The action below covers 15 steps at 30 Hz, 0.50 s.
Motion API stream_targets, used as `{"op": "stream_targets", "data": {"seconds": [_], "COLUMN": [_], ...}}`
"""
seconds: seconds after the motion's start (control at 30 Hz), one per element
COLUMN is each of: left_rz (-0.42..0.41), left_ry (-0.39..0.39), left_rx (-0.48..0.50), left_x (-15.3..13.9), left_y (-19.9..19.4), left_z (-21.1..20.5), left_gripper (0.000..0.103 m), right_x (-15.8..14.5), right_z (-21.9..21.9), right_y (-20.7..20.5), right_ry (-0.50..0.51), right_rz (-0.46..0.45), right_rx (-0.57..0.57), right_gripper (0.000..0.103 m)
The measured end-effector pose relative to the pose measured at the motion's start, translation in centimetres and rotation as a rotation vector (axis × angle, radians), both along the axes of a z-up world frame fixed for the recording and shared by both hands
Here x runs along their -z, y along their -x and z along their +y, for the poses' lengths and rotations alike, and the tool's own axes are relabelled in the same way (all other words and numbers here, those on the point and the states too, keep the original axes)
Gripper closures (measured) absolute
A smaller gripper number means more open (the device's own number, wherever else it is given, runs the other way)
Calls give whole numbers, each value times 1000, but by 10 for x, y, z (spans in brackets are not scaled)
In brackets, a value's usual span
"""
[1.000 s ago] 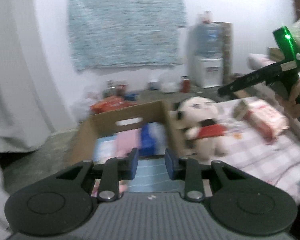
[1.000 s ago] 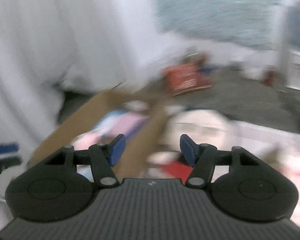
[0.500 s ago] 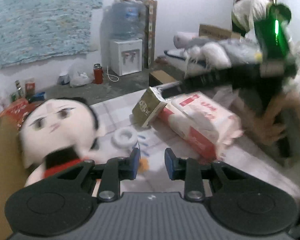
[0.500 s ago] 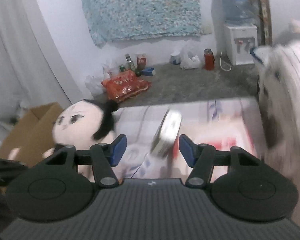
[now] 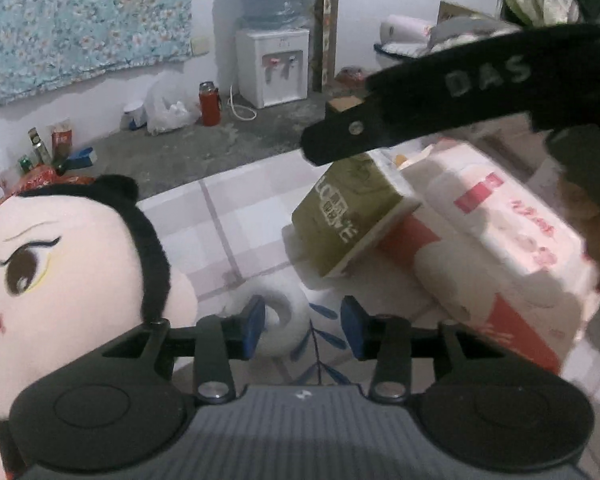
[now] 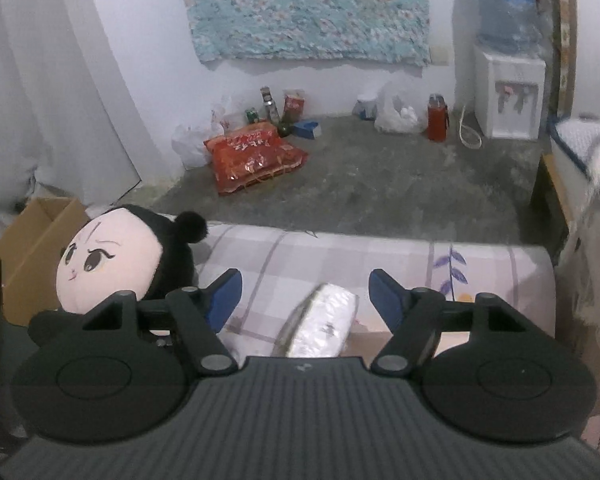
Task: Organize soft objects
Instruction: 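Grasp the white tape roll with the left gripper while the right gripper grasps the silver packet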
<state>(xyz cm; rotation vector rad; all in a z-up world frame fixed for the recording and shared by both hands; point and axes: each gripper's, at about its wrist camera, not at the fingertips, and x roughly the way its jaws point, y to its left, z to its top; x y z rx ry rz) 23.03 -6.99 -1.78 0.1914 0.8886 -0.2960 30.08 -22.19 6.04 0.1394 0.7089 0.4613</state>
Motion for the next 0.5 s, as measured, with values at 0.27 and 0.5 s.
{"op": "stream_targets", "data": {"seconds": [0.27,0.5], "left_rz": [10,22], "left_ry": [14,6], "left_rx": [-20,-24], "left_x": [2,-1], "left_y": [-4,12], "left_z": [1,3], "left_gripper": [86,86], "right_x": [15,32], "right_z": [-16,-2], "right_y": [-9,-16], "right_ry": [-67,-69], "right_rz": [69,136], "right_rx": [17,-39], "right_gripper": [33,39]}}
